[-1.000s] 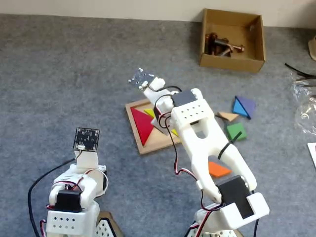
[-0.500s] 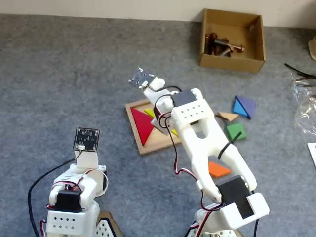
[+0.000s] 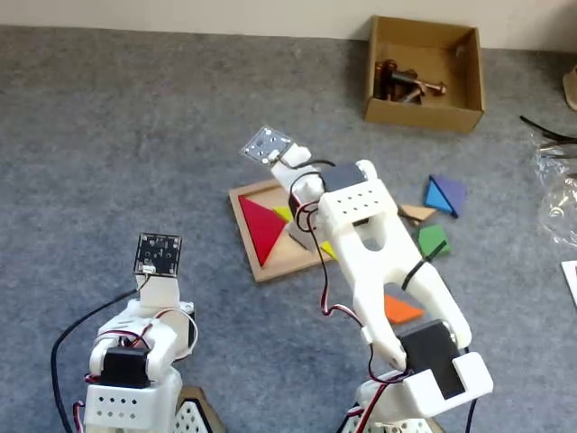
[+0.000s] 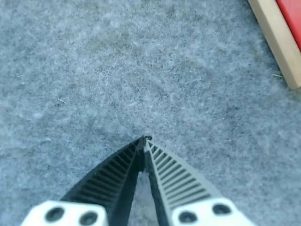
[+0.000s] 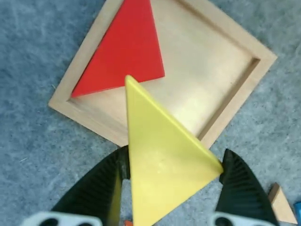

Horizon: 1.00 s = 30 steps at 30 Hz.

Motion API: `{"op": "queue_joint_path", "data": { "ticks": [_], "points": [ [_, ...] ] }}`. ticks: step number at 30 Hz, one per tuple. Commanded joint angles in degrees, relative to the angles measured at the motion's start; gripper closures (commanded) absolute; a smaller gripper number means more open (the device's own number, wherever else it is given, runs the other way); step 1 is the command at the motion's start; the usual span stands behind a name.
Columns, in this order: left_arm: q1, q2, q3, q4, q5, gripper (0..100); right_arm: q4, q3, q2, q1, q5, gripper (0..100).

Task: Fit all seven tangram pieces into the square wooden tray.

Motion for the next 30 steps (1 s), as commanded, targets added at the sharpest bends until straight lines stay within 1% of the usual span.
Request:
{"op": "queue_joint_path", "data": {
  "ticks": [1, 5, 8, 14, 20, 23, 30],
  "points": [
    [0.9, -0.4, 1.1, -0.2, 0.4, 99, 1.6, -5.1, -2.3, 0.9, -0.1, 80.0],
    [0.9, -0.4, 1.1, -0.2, 0.4, 99, 6.1, -13.0, -2.2, 0.7, 0.4, 80.0],
    [0.9, -0.4, 1.1, -0.2, 0.4, 99, 9.9, -18.0, -2.2, -1.3, 4.0, 80.0],
    [0.9, -0.4, 1.1, -0.2, 0.4, 99, 10.2, -19.5, -2.3, -5.9, 4.7, 80.0],
    [0.9, -0.4, 1.1, -0.2, 0.4, 99, 11.7, -15.7, -2.2, -10.0, 21.1, 80.0],
    [0.9, -0.4, 1.1, -0.2, 0.4, 99, 11.5, -12.8, -2.2, -10.1, 28.7, 80.0],
    [0.9, -0.4, 1.1, -0.2, 0.4, 99, 11.5, -6.8, -2.2, -9.4, 38.1, 80.0]
  ]
}}
